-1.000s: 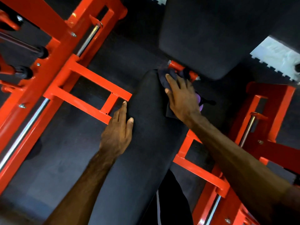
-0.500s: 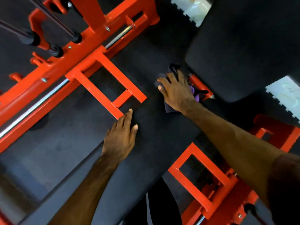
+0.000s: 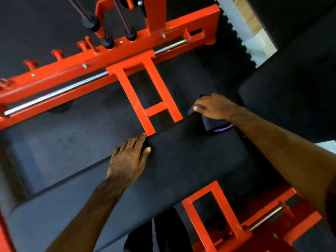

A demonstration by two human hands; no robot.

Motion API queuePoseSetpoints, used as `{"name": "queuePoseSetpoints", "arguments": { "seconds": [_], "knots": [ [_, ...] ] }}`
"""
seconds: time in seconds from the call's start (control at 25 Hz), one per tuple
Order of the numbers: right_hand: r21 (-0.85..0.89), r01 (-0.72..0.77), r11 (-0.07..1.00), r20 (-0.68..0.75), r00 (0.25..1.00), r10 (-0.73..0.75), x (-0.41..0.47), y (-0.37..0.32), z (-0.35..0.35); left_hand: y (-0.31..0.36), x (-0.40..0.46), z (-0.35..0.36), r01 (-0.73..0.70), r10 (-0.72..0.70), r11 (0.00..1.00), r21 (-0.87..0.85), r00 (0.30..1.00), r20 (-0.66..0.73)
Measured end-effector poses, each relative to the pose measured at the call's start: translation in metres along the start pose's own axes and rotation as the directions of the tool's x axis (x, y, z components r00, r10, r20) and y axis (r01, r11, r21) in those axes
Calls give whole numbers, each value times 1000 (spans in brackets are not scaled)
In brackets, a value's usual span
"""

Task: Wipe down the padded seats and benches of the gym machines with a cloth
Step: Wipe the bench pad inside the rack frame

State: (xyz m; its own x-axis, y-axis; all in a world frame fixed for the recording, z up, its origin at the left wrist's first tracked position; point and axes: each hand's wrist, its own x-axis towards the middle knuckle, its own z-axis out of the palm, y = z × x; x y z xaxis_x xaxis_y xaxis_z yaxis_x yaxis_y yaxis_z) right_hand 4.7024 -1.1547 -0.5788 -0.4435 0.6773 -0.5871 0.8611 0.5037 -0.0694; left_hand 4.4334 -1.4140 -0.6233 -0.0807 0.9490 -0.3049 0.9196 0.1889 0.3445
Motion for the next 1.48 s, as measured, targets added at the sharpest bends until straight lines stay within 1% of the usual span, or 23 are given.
{"name": "queuePoseSetpoints", "arguments": {
  "seconds": [0.04,0.08,0.2,0.28,0.36,0.44,0.48,0.52,0.6,0.68,0.72,0.8,0.84,0.88,0.96,1.0,1.04,1.16,1.2,1.32,1.36,1.4,1.48],
  "knots": [
    [1,-62,998,-18,998,62,5,5,-1,-7,-4,-1,17,-17,1000,-7,1000,12],
    [-1,-71,997,-23,997,71,6,-3,0,-14,-9,-2,31,-31,999,-11,999,24],
    [0,124,992,49,991,-124,-5,-57,13,-29,-22,-5,57,-57,998,1,998,40],
    [33,172,985,106,979,-174,-9,-66,8,-36,-28,-9,88,-88,996,-7,996,32],
    [-16,94,995,149,985,-91,2,-50,-3,-43,-35,-12,108,-108,994,-3,993,37],
    [-74,-71,995,142,987,81,6,-50,-6,-53,-43,-15,113,-113,994,5,993,30],
    [-83,-86,993,138,986,97,5,-62,-2,-56,-46,-15,112,-112,994,2,993,25],
    [-101,-23,995,137,990,37,3,-79,7,-57,-49,-15,110,-110,994,0,994,17],
    [-34,105,994,120,988,-100,-2,-110,25,-59,-52,-13,101,-101,995,7,995,-3],
    [28,120,992,142,982,-122,-3,-108,17,-62,-51,-13,100,-100,995,-1,995,12],
    [11,67,998,159,985,-68,-1,-103,10,-66,-53,-12,103,-103,995,-8,995,18],
    [-65,-84,994,137,986,93,-1,-105,5,-80,-60,-11,113,-112,994,-11,993,20],
    [-88,-110,990,120,985,121,-3,-116,9,-86,-64,-11,109,-109,994,-13,994,21],
    [-96,-69,993,102,992,78,-6,-133,17,-94,-70,-12,103,-102,995,-12,995,18],
    [-21,80,997,81,994,-78,-10,-160,34,-107,-79,-12,91,-91,996,5,996,5],
    [18,119,993,90,989,-121,-10,-164,36,-114,-82,-12,96,-96,995,4,995,3],
    [42,98,994,116,988,-103,-7,-162,31,-121,-87,-13,105,-105,994,1,994,0],
    [-29,-95,995,124,987,98,-7,-172,21,-145,-103,-16,131,-130,991,6,991,-35],
    [-49,-90,995,110,989,95,-10,-186,25,-150,-107,-17,127,-127,992,1,991,-34],
    [14,136,991,95,986,-136,-17,-239,49,-160,-115,-21,120,-120,993,-19,992,-23],
    [46,151,987,112,981,-156,-18,-244,49,-164,-118,-21,123,-123,992,-23,992,-23],
    [54,119,991,138,982,-126,-16,-242,43,-168,-122,-22,129,-130,991,-24,991,-24],
    [3,-47,999,161,986,45,-14,-234,30,-179,-131,-23,144,-145,989,-23,989,-38]
  ]
}}
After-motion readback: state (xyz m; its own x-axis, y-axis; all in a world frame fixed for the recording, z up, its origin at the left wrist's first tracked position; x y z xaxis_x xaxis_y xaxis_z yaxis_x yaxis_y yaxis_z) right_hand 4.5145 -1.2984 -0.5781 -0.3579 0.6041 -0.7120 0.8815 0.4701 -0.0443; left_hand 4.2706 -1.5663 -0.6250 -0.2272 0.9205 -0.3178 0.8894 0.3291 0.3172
